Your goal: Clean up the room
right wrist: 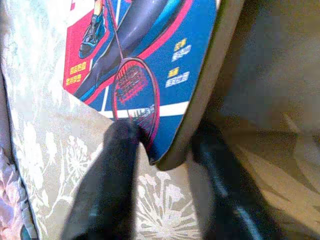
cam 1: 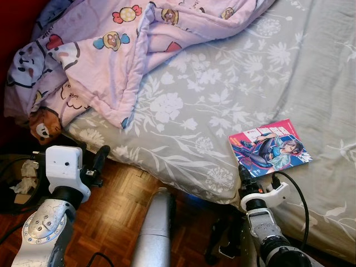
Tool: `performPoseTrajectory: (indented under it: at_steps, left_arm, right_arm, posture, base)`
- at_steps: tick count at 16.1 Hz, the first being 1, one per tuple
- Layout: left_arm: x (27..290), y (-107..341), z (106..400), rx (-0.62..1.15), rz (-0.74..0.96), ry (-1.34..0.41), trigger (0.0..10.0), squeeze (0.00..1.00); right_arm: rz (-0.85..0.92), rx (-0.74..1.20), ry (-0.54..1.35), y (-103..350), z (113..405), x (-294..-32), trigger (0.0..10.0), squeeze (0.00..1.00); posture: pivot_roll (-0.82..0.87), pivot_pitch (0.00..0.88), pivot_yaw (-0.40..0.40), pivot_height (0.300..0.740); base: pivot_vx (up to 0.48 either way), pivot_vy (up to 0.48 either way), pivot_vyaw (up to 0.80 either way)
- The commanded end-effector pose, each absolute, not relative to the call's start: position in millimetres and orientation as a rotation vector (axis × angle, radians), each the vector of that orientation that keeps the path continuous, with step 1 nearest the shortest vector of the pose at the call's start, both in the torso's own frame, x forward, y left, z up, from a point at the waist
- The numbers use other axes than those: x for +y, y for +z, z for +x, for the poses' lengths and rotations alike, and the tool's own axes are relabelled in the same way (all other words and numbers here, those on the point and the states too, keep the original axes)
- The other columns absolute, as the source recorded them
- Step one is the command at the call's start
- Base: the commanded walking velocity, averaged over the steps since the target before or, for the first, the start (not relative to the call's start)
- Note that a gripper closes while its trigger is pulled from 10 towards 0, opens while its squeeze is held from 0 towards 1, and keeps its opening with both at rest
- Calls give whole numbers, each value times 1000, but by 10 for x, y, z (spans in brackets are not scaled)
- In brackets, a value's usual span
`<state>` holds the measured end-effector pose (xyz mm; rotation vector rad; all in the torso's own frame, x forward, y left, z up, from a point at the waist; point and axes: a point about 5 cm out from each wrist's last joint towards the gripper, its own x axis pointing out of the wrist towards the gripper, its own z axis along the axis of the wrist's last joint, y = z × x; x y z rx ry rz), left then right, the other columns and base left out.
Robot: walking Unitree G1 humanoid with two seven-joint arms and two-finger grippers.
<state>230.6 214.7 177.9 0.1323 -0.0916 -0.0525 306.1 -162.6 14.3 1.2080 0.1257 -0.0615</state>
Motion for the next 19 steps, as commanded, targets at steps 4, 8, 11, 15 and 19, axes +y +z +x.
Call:
performPoseTrajectory:
  at_steps: [4,8,11,15,19]
  left_arm:
    - [2245,1734,2236,-57,145,-14,10000,0]
    - [2250,1722,2247,-56,143,-10,10000,0]
    - [2275,1632,2274,-44,137,9,10000,0]
    - [2267,1467,2390,-32,109,35,10000,0]
    - [2253,1190,2531,-7,64,67,10000,0]
  right_arm:
    - [1225,169,-71,31,2959,-1568,0,0]
    - [1219,170,-82,26,2954,-1582,0,0]
    - [1118,153,-86,49,2959,-1670,0,0]
    - [976,68,-90,189,3027,-1887,0,0]
    - [788,11,-118,294,3022,-2091,10000,0]
  posture:
    - [489,656,163,645]
    - [483,651,161,645]
    - [444,622,136,645]
    - [357,543,77,645]
    - [275,420,17,645]
  base:
    - [0,0,0]
    - [0,0,0]
    - [0,0,0]
    - [0,0,0]
    - [0,0,0]
